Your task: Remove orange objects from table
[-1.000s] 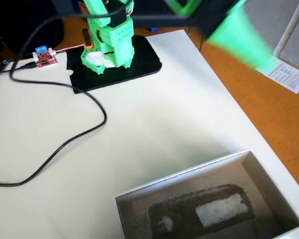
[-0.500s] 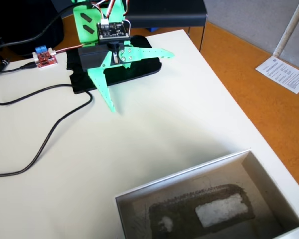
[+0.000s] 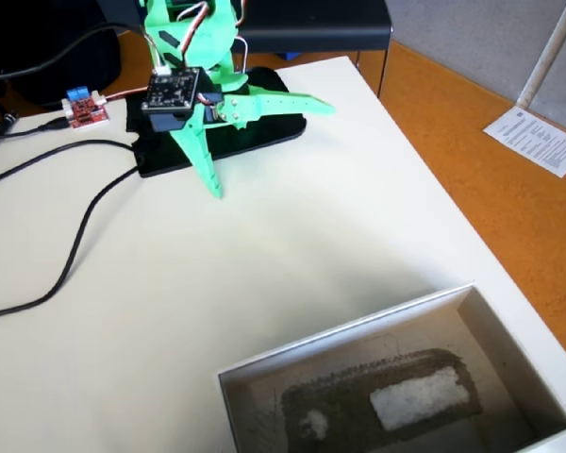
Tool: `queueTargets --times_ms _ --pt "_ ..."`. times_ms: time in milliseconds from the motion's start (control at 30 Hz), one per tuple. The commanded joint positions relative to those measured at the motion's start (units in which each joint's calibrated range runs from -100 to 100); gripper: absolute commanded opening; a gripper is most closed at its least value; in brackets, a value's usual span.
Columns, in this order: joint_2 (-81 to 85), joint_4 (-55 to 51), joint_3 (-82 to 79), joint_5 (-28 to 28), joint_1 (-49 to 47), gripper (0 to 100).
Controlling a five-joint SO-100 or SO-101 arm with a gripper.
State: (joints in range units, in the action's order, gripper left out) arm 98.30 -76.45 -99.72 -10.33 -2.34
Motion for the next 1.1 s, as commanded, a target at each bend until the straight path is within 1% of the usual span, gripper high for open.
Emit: queueTargets --times_ms 0,1067 --pt "0.3 -0.2 0.1 -0.1 -0.4 79" --pt "0.3 -0.2 0.1 -0.1 -0.9 79"
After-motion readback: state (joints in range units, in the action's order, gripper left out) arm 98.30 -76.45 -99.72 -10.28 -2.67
